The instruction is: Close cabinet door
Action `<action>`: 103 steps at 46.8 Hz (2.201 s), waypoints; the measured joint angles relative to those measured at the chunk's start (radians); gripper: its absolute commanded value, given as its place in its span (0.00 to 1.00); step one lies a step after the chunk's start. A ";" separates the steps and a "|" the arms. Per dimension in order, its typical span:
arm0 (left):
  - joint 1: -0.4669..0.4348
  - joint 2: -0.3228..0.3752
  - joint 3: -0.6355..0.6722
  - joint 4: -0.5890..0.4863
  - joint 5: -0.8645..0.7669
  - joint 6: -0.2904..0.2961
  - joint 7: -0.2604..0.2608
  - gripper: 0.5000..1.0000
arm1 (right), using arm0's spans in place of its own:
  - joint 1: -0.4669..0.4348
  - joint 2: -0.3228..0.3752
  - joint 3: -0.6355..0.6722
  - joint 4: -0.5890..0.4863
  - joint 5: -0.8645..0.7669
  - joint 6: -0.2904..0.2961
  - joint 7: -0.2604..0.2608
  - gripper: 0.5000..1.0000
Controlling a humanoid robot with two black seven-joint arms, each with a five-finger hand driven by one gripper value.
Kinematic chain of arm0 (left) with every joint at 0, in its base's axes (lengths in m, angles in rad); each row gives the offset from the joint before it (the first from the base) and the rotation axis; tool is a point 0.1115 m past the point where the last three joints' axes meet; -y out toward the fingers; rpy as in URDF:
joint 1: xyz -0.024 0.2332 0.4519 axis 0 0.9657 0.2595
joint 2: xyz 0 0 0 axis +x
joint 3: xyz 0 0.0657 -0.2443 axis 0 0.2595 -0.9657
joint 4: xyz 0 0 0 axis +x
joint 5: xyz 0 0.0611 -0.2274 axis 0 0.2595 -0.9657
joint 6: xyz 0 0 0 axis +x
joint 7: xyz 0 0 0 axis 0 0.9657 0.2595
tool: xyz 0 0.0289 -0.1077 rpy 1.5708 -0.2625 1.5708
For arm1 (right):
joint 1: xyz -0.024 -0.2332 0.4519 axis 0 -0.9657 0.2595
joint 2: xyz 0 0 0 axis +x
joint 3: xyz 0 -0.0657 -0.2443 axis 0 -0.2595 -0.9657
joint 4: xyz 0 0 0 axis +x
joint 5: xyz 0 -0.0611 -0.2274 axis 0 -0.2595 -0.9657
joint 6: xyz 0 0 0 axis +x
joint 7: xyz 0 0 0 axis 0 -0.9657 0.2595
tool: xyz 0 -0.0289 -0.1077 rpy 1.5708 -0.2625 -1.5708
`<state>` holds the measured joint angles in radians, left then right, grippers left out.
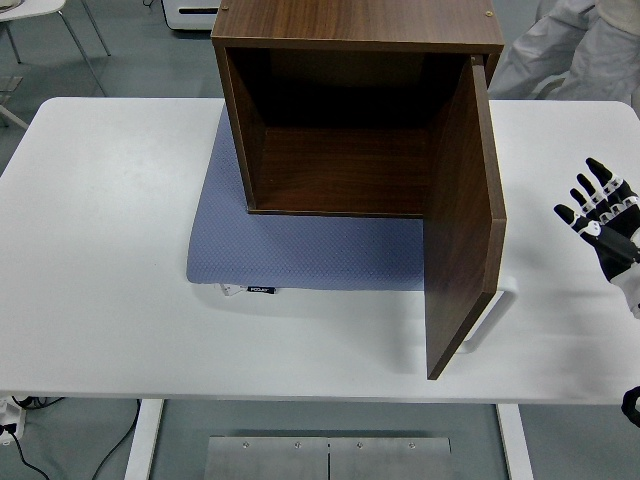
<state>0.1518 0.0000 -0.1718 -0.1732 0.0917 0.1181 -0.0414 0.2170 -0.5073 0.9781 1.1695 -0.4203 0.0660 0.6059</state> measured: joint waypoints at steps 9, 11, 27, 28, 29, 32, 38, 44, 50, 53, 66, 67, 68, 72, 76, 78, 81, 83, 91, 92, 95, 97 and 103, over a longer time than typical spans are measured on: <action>0.000 0.000 0.000 0.000 0.000 0.000 0.000 1.00 | -0.001 0.002 0.000 0.000 0.000 0.000 0.000 1.00; 0.000 0.000 0.000 0.000 0.000 0.000 0.000 1.00 | -0.001 0.002 0.000 0.001 0.000 0.000 0.000 1.00; 0.000 0.000 0.000 0.001 0.000 0.000 0.000 1.00 | -0.002 0.010 0.001 0.000 0.000 0.000 0.001 1.00; -0.001 0.000 0.000 0.000 0.000 0.000 0.000 1.00 | -0.002 0.010 0.001 0.000 0.000 0.000 0.001 1.00; 0.000 0.000 0.000 0.000 0.000 0.000 0.000 1.00 | -0.002 0.010 0.001 0.000 0.000 0.000 0.001 1.00; -0.001 0.000 0.000 0.000 0.000 0.000 0.000 1.00 | -0.002 0.010 0.001 0.000 0.000 0.000 0.001 1.00; 0.000 0.000 0.000 0.000 0.000 0.000 0.000 1.00 | 0.004 0.010 0.002 -0.001 0.000 0.000 0.001 1.00; 0.000 0.000 0.000 0.000 0.000 0.000 0.000 1.00 | 0.008 0.007 0.002 -0.001 0.000 -0.001 0.001 1.00; 0.000 0.000 0.000 0.000 0.000 0.000 0.000 1.00 | 0.011 0.005 0.002 -0.001 0.000 -0.002 0.001 1.00; 0.000 0.000 0.000 0.000 0.000 0.000 0.000 1.00 | 0.011 0.002 0.002 -0.001 0.000 -0.001 0.001 1.00; 0.000 0.000 0.000 0.000 0.000 0.000 0.000 1.00 | 0.001 -0.040 0.002 0.005 -0.003 0.014 0.005 1.00; 0.000 0.000 0.000 0.000 0.000 0.000 0.000 1.00 | 0.000 -0.044 0.002 0.006 -0.003 0.020 0.005 1.00; 0.000 0.000 0.000 0.000 0.000 0.000 0.000 1.00 | 0.000 -0.047 0.002 0.006 -0.003 0.024 0.005 1.00; 0.000 0.000 0.000 0.000 0.000 0.000 0.000 1.00 | -0.003 -0.067 0.003 0.015 -0.003 0.044 0.005 1.00; 0.000 0.000 0.000 0.000 0.000 0.000 0.000 1.00 | -0.010 -0.086 0.004 0.027 -0.003 0.052 0.005 1.00; 0.000 0.000 0.000 0.000 0.000 0.000 0.000 1.00 | -0.015 -0.093 0.004 0.035 -0.003 0.054 0.005 1.00; 0.000 0.000 0.000 0.000 0.000 0.000 0.000 1.00 | -0.020 -0.109 0.004 0.049 -0.003 0.057 0.005 1.00; 0.000 0.000 0.000 0.000 0.000 0.000 0.000 1.00 | -0.022 -0.120 0.004 0.059 -0.003 0.064 0.005 1.00; 0.000 0.000 0.000 0.000 0.000 0.000 0.000 1.00 | -0.052 -0.169 0.004 0.123 -0.003 0.087 0.005 1.00; 0.000 0.000 0.000 0.001 0.000 0.000 0.000 1.00 | -0.057 -0.174 0.005 0.131 -0.003 0.088 0.005 1.00; 0.000 0.000 0.000 0.001 0.000 0.000 0.000 1.00 | -0.071 -0.188 0.005 0.151 -0.003 0.090 0.005 1.00; 0.000 0.000 0.000 0.001 0.000 0.000 0.000 1.00 | -0.079 -0.198 0.005 0.166 -0.005 0.091 0.005 1.00; 0.000 0.000 0.000 0.000 0.000 0.000 0.000 1.00 | -0.103 -0.218 0.005 0.203 -0.026 0.106 0.005 1.00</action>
<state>0.1516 0.0000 -0.1718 -0.1730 0.0920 0.1181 -0.0415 0.1144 -0.7254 0.9834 1.3724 -0.4463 0.1717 0.6110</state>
